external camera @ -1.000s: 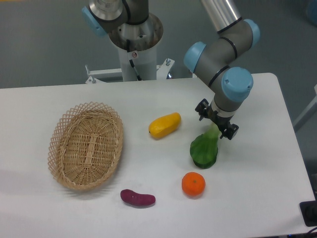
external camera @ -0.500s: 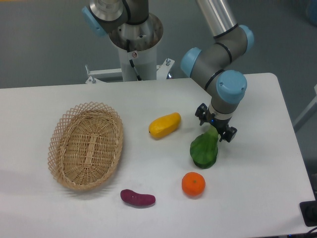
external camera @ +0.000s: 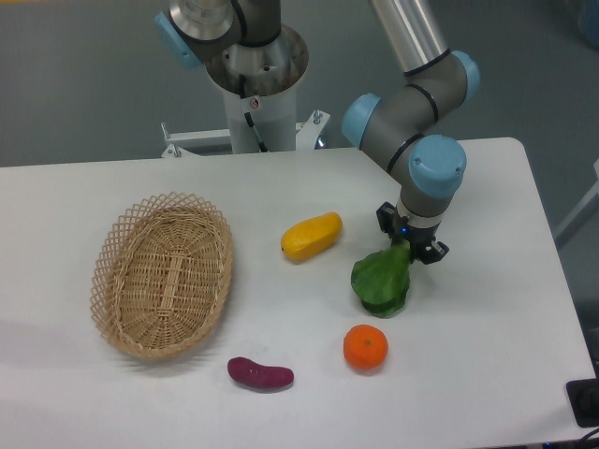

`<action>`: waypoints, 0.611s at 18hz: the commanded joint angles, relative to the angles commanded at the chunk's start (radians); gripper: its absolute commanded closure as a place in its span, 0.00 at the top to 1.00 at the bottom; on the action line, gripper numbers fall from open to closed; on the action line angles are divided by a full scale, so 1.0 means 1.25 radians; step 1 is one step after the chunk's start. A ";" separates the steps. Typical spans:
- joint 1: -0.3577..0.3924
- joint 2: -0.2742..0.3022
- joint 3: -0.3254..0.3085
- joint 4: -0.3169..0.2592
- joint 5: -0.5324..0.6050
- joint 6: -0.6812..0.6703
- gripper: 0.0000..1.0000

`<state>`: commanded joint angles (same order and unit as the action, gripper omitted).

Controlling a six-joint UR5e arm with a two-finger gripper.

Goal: Pick up the green vegetable from the table
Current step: 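Lift the bok choy up off the table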

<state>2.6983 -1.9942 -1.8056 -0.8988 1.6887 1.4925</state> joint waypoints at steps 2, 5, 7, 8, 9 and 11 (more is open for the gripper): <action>0.001 0.002 0.029 -0.045 0.015 0.001 0.32; 0.001 0.004 0.118 -0.198 0.015 0.002 0.32; 0.002 -0.006 0.202 -0.300 0.014 0.004 0.32; 0.002 -0.016 0.239 -0.345 0.011 0.004 0.32; 0.002 -0.026 0.271 -0.379 0.012 0.004 0.32; 0.002 -0.037 0.320 -0.396 0.014 0.004 0.33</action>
<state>2.7013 -2.0401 -1.4054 -1.3943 1.7058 1.4972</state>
